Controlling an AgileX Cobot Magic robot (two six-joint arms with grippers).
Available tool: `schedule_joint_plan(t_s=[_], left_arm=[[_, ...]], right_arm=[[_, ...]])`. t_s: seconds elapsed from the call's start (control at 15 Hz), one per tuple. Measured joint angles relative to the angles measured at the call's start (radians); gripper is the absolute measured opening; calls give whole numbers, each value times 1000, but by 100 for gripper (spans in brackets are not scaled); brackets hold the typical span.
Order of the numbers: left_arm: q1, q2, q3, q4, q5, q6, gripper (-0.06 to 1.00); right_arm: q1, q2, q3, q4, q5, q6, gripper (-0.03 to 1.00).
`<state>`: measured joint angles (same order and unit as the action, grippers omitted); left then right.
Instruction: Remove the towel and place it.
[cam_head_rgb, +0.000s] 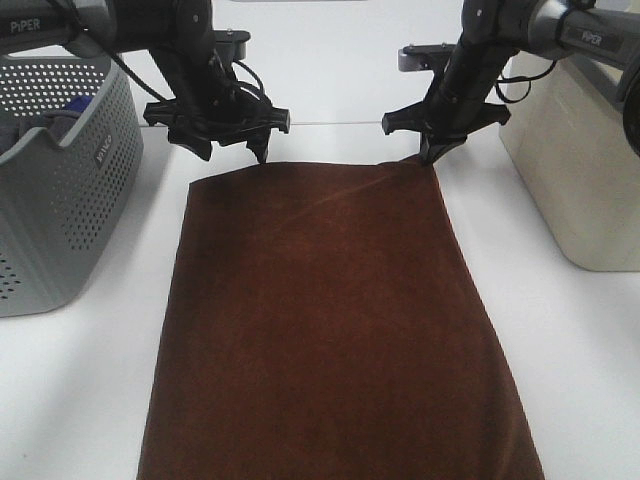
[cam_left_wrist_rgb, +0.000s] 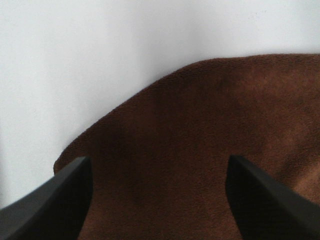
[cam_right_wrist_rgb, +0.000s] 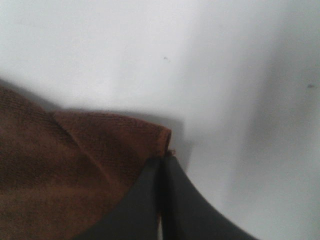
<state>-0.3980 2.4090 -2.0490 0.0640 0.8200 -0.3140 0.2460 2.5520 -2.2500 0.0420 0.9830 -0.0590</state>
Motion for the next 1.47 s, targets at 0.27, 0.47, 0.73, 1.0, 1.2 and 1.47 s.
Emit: schedule_joint_plan(t_s=[0.27, 0.47, 0.73, 1.0, 1.2, 1.47], left_arm=[[0, 0, 0, 30, -3, 0, 71], [0, 7, -2, 39, -59, -1, 71], [17, 54, -10, 39, -72, -34, 67], [28, 101, -22, 46, -52, -57, 60], [28, 129, -24, 73, -53, -57, 60], [28, 148, -52, 80, -42, -62, 50]], right_arm=[[0, -8, -96, -76, 69, 6, 0], [0, -8, -103, -107, 92, 19, 0], [0, -8, -103, -107, 92, 19, 0], [0, -8, -103, -107, 93, 19, 0], [0, -8, -103, -102, 93, 19, 0], [0, -8, -103, -100, 93, 19, 0]])
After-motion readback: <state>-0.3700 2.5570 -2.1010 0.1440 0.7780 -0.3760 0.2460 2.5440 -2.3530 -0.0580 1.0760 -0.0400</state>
